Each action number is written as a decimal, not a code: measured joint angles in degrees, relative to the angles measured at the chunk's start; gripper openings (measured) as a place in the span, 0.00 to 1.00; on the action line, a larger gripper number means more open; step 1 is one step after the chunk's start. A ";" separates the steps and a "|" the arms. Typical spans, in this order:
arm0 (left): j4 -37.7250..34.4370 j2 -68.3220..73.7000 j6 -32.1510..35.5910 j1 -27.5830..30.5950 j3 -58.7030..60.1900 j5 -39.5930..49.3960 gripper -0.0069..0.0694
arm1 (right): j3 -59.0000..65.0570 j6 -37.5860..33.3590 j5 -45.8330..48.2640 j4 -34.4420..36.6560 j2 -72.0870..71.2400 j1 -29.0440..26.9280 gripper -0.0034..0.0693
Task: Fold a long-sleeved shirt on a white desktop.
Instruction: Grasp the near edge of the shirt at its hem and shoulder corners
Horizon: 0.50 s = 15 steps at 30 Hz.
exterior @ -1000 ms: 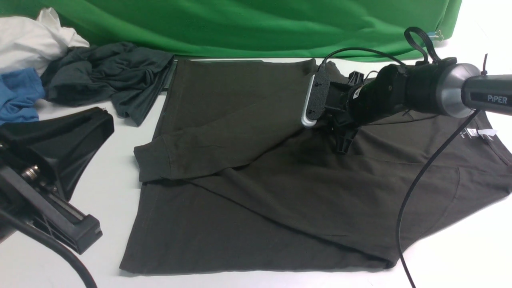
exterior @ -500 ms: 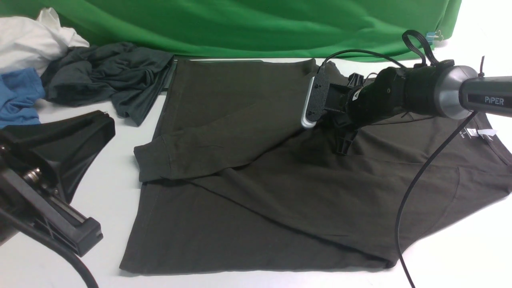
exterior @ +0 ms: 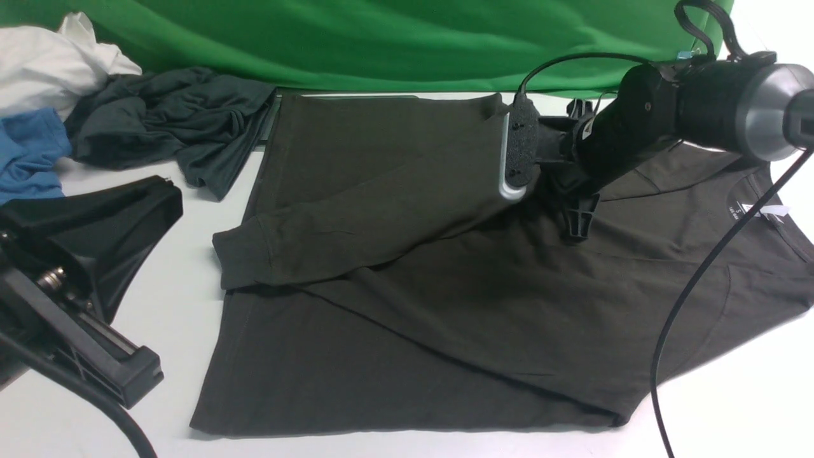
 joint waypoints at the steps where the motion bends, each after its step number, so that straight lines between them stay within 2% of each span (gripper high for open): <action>1: 0.00 0.00 0.00 0.00 0.00 0.00 0.11 | 0.00 0.05 0.71 0.01 -0.22 0.00 0.06; 12: 1.12 0.00 0.00 0.00 0.00 0.75 0.11 | 0.00 0.38 5.82 -0.06 -1.85 -0.57 0.07; 15: 2.22 0.07 -0.02 0.00 0.00 2.57 0.11 | 0.00 1.86 5.96 -0.16 -1.85 -0.64 0.16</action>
